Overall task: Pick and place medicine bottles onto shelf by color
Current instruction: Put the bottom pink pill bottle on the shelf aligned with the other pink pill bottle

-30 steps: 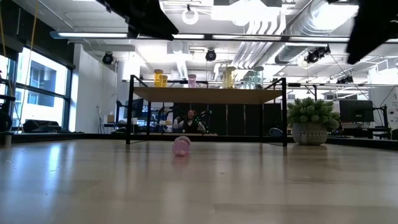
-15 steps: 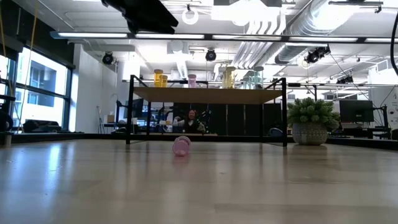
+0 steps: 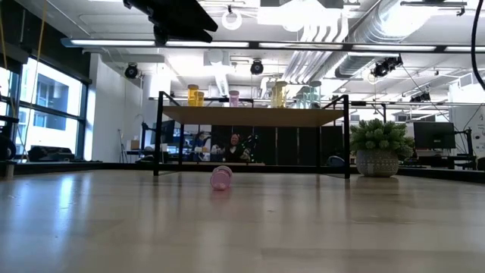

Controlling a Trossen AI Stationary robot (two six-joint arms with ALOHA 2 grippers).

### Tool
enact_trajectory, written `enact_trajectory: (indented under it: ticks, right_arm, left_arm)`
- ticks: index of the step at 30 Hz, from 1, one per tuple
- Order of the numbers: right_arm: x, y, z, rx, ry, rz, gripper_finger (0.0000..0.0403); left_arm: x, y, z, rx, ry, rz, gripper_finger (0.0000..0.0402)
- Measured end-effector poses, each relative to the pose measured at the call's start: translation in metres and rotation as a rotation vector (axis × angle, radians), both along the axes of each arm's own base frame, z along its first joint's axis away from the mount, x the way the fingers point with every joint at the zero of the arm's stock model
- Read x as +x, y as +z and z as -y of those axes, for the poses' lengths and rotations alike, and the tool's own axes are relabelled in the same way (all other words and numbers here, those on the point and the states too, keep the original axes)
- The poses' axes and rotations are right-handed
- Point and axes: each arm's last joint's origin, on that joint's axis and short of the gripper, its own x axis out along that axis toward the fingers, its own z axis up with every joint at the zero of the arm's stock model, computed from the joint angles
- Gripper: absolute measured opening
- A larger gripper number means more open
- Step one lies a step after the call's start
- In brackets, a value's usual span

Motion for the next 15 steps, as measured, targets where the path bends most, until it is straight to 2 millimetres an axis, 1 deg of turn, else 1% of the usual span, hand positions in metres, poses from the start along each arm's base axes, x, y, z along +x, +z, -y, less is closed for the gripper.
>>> enact_trajectory:
  ticks: [9,15]
  right_arm:
    - [-0.012,-0.027,-0.029,-0.042,0.077,-0.026,0.0165]
    - [-0.019,-0.050,-0.043,-0.079,0.045,-0.039,0.0165]
  left_arm:
    - [0.001,0.001,0.000,-0.028,0.011,0.028,0.0211]
    - [0.001,0.002,0.000,-0.028,0.011,0.032,0.0211]
